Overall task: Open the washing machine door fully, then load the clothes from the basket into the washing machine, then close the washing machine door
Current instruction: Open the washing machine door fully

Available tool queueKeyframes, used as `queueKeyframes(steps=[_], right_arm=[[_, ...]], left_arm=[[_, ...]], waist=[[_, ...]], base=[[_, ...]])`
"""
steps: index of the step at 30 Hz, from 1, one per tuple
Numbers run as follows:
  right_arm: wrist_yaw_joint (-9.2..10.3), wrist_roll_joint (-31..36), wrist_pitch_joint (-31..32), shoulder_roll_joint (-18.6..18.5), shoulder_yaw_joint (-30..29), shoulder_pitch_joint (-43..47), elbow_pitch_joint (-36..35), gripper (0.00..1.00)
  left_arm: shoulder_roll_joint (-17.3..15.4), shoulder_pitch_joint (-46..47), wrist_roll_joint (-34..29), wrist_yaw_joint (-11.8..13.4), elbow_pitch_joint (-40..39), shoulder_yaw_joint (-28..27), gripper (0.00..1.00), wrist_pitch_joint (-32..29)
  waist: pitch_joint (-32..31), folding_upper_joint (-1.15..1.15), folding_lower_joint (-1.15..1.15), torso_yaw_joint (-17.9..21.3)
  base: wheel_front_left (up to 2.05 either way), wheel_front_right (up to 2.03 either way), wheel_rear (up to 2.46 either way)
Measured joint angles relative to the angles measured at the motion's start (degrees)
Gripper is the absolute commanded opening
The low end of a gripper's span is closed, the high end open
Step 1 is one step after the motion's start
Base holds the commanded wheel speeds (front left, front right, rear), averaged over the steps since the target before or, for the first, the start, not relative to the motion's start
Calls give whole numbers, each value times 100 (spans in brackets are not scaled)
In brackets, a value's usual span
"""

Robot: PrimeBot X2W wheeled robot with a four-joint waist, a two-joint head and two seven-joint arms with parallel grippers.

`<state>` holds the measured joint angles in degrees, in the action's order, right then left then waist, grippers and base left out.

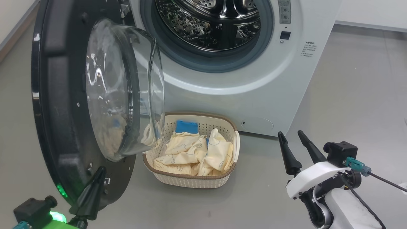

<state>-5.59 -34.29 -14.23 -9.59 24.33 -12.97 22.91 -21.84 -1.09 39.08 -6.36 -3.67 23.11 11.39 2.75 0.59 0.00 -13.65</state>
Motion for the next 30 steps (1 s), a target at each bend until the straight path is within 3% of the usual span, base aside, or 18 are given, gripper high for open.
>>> queueKeyframes(steps=[16,30], right_arm=[[-49,55,0,129,13,-34,103,100],[-51,181,-15,221,-11,-265,144,100]], left_arm=[[-567,309,305,248,579,-849,0,-186],[-1058,716,656,203,1379,-1292,0,-497]], waist=[[181,0,0,-156],[434,0,0,-172]], base=[[0,0,0],[0,0,0]])
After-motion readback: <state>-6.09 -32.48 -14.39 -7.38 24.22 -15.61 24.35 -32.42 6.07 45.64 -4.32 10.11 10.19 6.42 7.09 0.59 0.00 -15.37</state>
